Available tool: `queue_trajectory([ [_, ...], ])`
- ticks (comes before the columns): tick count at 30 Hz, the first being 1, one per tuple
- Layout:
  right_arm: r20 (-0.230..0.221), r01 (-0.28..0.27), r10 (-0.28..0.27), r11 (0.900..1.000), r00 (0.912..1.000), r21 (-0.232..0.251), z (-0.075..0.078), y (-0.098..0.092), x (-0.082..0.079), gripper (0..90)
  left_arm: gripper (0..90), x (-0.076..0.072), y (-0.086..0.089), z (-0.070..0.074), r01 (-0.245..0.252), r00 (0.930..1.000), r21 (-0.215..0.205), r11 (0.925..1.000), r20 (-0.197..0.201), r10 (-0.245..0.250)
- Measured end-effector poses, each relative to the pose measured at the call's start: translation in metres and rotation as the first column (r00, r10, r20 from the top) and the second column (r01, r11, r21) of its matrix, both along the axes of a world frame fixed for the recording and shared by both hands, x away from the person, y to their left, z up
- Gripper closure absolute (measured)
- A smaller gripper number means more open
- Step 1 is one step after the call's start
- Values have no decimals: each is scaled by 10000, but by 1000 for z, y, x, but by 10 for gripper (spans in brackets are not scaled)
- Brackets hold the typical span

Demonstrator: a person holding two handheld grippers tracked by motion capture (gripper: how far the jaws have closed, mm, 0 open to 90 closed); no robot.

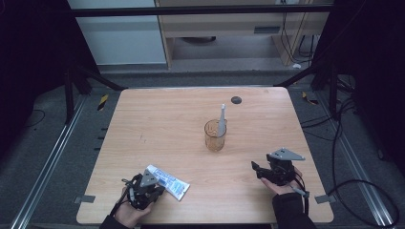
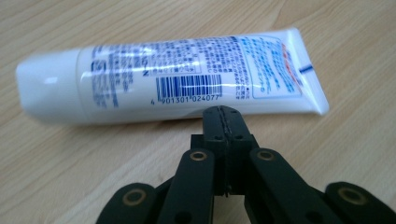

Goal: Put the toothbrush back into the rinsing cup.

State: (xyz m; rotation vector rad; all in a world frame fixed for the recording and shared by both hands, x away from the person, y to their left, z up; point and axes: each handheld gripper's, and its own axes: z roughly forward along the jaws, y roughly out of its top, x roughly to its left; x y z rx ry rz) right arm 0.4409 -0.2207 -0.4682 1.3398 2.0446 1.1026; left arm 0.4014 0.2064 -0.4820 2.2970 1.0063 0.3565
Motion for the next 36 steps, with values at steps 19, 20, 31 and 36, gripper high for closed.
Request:
queue_trajectory([
  [19, -33, 60, -61, 10000, 10000, -51, -2, -3, 3, 323, 895, 26, -26, -3, 27, 9993, -143, 9999, 382, -21],
  [20, -37, 63, -63, 10000, 10000, -51, -2, -3, 3, 323, 895, 28, -27, -3, 60, 9992, -119, 9999, 407, -55],
  [31, -60, 53, -53, 10000, 10000, -66, -3, -2, 4, 323, 893, 46, 4, 29, -822, 9870, -670, 9944, 1330, 905],
  [36, -86, 39, -40, 9999, 10000, -121, -4, -2, 5, 323, 893, 62, 27, 24, -1288, 9873, -301, 9912, 898, 1310],
])
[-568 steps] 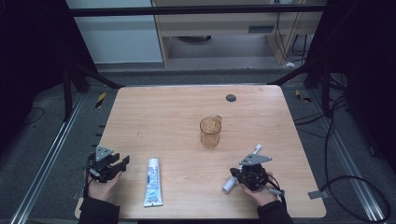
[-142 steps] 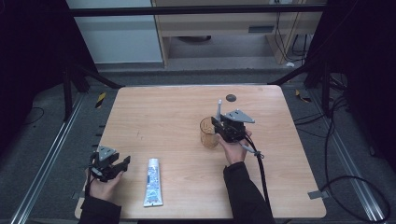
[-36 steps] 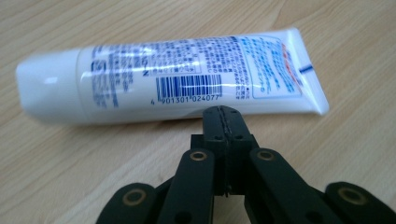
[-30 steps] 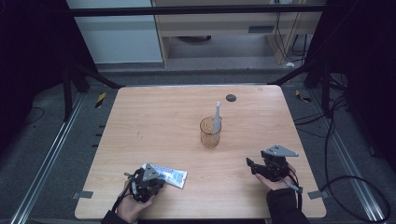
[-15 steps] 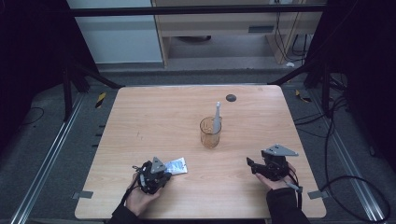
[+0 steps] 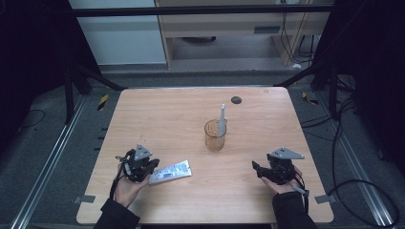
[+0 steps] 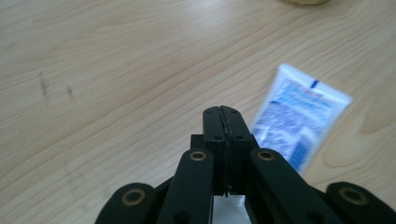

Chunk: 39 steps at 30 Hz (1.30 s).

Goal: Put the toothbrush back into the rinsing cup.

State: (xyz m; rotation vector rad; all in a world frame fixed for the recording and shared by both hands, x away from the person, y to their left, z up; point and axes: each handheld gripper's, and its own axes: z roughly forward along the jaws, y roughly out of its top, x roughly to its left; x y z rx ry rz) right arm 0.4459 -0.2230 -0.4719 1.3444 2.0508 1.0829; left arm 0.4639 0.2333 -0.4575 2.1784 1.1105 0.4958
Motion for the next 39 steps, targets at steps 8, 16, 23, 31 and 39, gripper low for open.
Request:
queue_trajectory([
  [8, -22, 1, -1, 10000, 10000, -5, 0, -1, 0, 323, 893, 1, 5, -12, 109, 9982, 404, 9991, -602, -85],
  [16, -57, 34, -34, 10000, 10000, 21, 0, -2, 0, 321, 893, -12, 13, -15, 16, 9966, 334, 9994, -819, 12],
  [23, 0, 71, -71, 10000, 10000, -2, 1, -3, 0, 320, 893, -22, 11, -13, 306, 9963, 379, 9988, -816, -274],
  [31, 34, 213, -213, 9997, 9998, 88, 2, -6, -1, 320, 869, -19, 14, -9, -97, 9975, 147, 9998, -703, 107],
  [39, 77, 215, -215, 9997, 9997, 82, 4, -6, 0, 316, 785, -17, 14, 14, -160, 9999, -162, 9997, -63, 159],
])
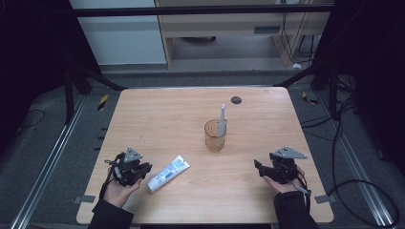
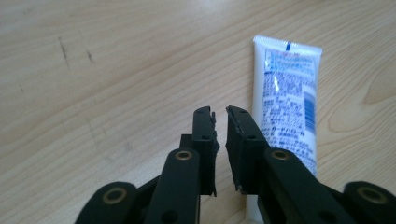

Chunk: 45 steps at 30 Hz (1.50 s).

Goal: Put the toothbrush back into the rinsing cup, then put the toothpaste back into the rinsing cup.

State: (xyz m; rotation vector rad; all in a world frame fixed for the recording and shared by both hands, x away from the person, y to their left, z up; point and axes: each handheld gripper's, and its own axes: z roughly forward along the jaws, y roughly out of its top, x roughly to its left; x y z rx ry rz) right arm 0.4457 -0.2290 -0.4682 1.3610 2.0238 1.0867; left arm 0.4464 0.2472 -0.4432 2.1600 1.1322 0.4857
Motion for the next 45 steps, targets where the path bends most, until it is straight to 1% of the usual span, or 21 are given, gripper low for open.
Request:
queue_trajectory([
  [2, 22, 24, -24, 10000, 10000, 29, 1, -1, 0, 315, 745, 0, -4, 4, 70, 9999, -4, 10000, 83, -70],
  [4, 28, 44, -44, 10000, 10000, 20, 1, -1, 0, 312, 688, 0, -6, 7, 181, 9998, 88, 9998, 50, -182],
  [5, 32, 52, -52, 10000, 10000, 20, 1, -1, 0, 309, 664, -1, -8, 8, 204, 9997, 122, 9997, 109, -205],
  [8, 78, 59, -59, 10000, 10000, 0, 2, -2, 1, 303, 592, 0, -10, 11, 366, 9993, 233, 9991, 24, -367],
  [10, 77, 96, -96, 10000, 9999, 28, 3, -2, 1, 298, 556, 1, -12, 13, 428, 9991, 238, 9988, -1, -428],
  [11, 75, 99, -100, 9999, 9999, 34, 3, -2, 1, 297, 542, 2, -13, 15, 534, 9986, 279, 9982, -40, -533],
  [17, 49, 134, -134, 9999, 9999, 77, 3, -4, 1, 292, 485, 7, -25, 24, 996, 9950, 504, 9938, -85, -992],
  [20, 105, 130, -131, 9999, 9999, 46, 4, -6, 2, 292, 470, 10, -34, 26, 1268, 9919, 600, 9901, -53, -1267],
  [23, 87, 145, -146, 9999, 9999, 58, 4, -7, 2, 291, 458, 13, -42, 26, 1525, 9883, 774, 9853, -134, -1519],
  [25, 82, 129, -129, 9999, 9999, 51, 3, -7, 2, 291, 451, 15, -47, 25, 1671, 9859, 810, 9826, -240, -1657],
  [30, 85, 42, -43, 10000, 10000, 9, 3, -5, 3, 288, 435, 19, -56, 20, 1975, 9793, 1117, 9739, -673, -1909],
  [32, 53, 27, -27, 10000, 10000, 6, 3, -5, 3, 285, 428, 21, -57, 17, 2032, 9772, 1253, 9711, -890, -1930],
  [33, 56, -2, 2, 10000, 10000, -11, 3, -5, 3, 285, 426, 22, -58, 16, 2016, 9771, 1315, 9706, -952, -1901],
  [35, 30, -25, 26, 10000, 10000, -28, 3, -5, 4, 285, 424, 24, -59, 13, 2048, 9753, 1336, 9696, -1112, -1907],
  [39, 17, -54, 54, 10000, 10000, -59, 2, -5, 5, 285, 421, 27, -62, 9, 2164, 9706, 1497, 9648, -1392, -1961],
  [40, -10, -69, 69, 10000, 10000, -45, 2, -4, 5, 285, 420, 28, -64, 7, 2144, 9704, 1517, 9649, -1458, -1927],
  [41, -63, -63, 62, 10000, 10000, -27, 2, -4, 4, 285, 420, 29, -64, 6, 2182, 9687, 1595, 9628, -1549, -1939],
  [42, -12, -87, 87, 9999, 10000, -83, 2, -4, 5, 285, 420, 29, -66, 5, 2201, 9679, 1600, 9623, -1586, -1950],
  [45, -40, -86, 86, 9999, 10000, -87, 2, -3, 5, 285, 420, 32, -68, 1, 2303, 9629, 1726, 9577, -1826, -1986],
])
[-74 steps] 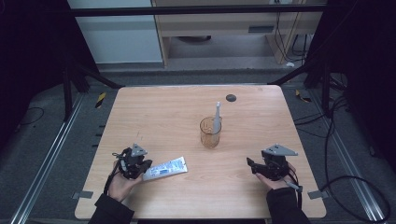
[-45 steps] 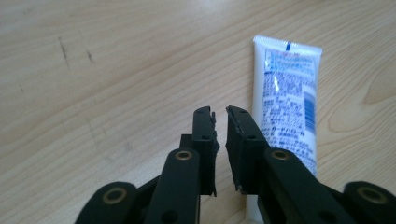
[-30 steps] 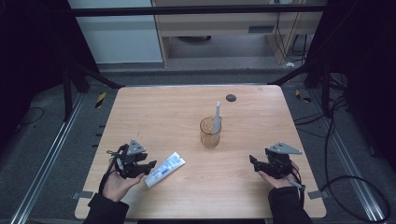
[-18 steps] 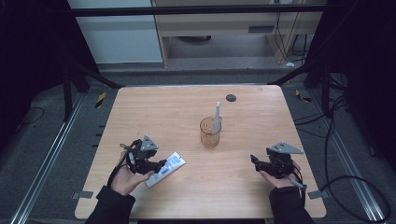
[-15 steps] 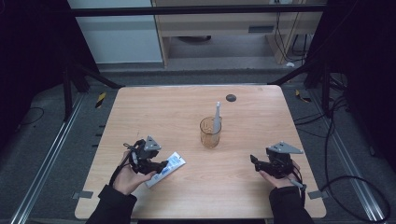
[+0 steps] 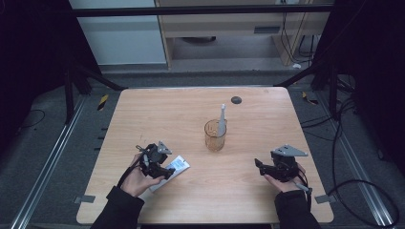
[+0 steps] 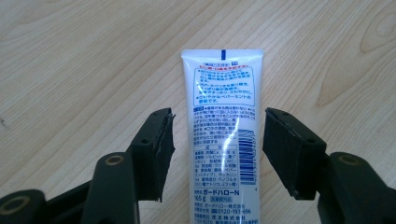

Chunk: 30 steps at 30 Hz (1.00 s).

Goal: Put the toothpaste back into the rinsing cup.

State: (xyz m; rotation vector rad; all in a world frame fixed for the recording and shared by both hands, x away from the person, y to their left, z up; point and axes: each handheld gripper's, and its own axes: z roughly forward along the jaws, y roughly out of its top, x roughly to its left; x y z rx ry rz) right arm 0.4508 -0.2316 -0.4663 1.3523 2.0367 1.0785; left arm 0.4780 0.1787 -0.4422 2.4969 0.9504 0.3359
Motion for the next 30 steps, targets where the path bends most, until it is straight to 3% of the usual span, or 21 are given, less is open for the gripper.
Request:
queue_trajectory([
  [9, -77, -41, 40, 9999, 10000, -94, -1, 0, 1, 285, 429, 6, -6, -14, 102, 9986, 392, 9992, -529, -81],
  [16, -96, -62, 61, 9999, 9999, -138, -1, 0, 1, 285, 436, 9, -6, -18, 79, 9967, 319, 9995, -815, -53],
  [21, -114, -77, 76, 9998, 9999, -156, -2, 1, 1, 285, 420, 12, -9, -22, 132, 9949, 588, 9982, -1008, -72],
  [30, -144, -51, 49, 9998, 9999, -170, -2, 1, 2, 287, 424, 17, -9, -28, 61, 9907, 610, 9981, -1357, 22],
])
